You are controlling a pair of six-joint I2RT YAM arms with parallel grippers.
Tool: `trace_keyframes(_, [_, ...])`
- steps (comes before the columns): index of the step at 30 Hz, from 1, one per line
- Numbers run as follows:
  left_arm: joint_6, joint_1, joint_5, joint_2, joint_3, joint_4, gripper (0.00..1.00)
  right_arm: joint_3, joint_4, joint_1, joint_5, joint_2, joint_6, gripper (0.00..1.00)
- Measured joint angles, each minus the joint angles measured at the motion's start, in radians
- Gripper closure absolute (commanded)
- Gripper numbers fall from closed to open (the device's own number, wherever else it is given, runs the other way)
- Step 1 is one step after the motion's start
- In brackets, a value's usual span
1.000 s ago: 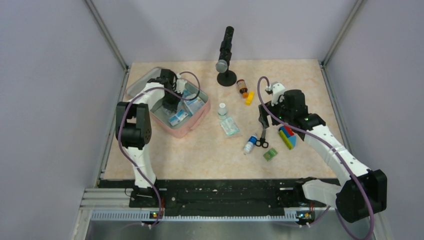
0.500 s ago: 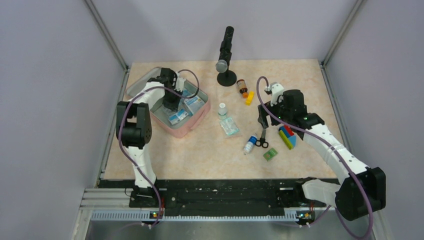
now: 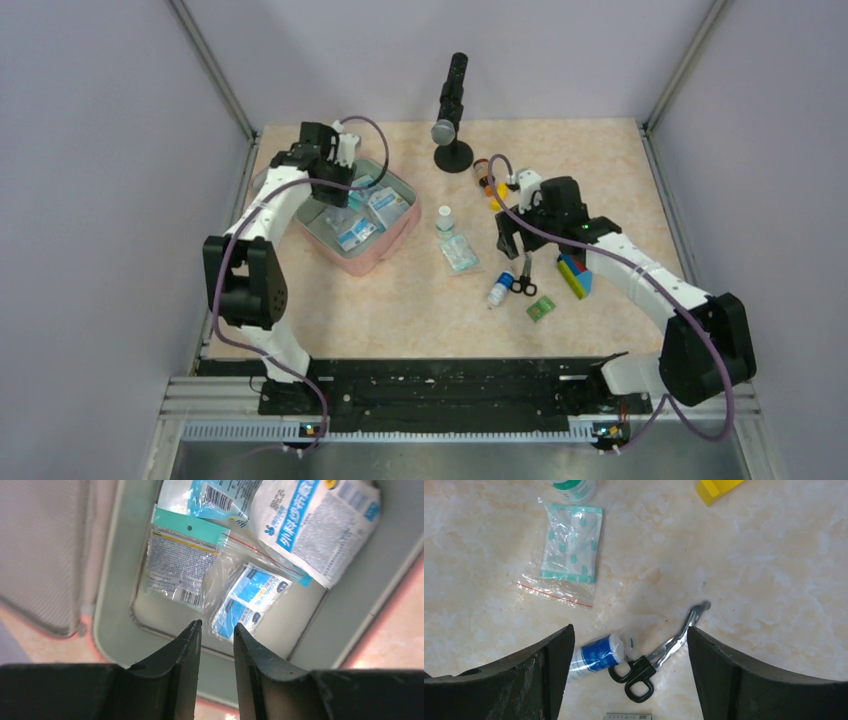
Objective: Organize the medicine kit
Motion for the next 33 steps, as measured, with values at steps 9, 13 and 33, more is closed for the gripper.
trace_keyframes(9, [-0.081, 0.018, 0.163, -0.408, -0.206, 0.144, 0.22, 0.013, 0.102, 0.080, -0.003, 0.123, 0.009, 0.26])
trace_keyframes(13, [-0.252, 0.020, 0.242, -0.666, -0.428, 0.374, 0.02, 0.021, 0.158, 0.144, -0.002, 0.197, 0.016, 0.29])
trace_keyframes(33, [-0.645, 0.100, 0.288, -0.686, -0.621, 0.571, 0.14, 0.123, 0.277, 0.267, 0.105, 0.425, 0.086, 0.36])
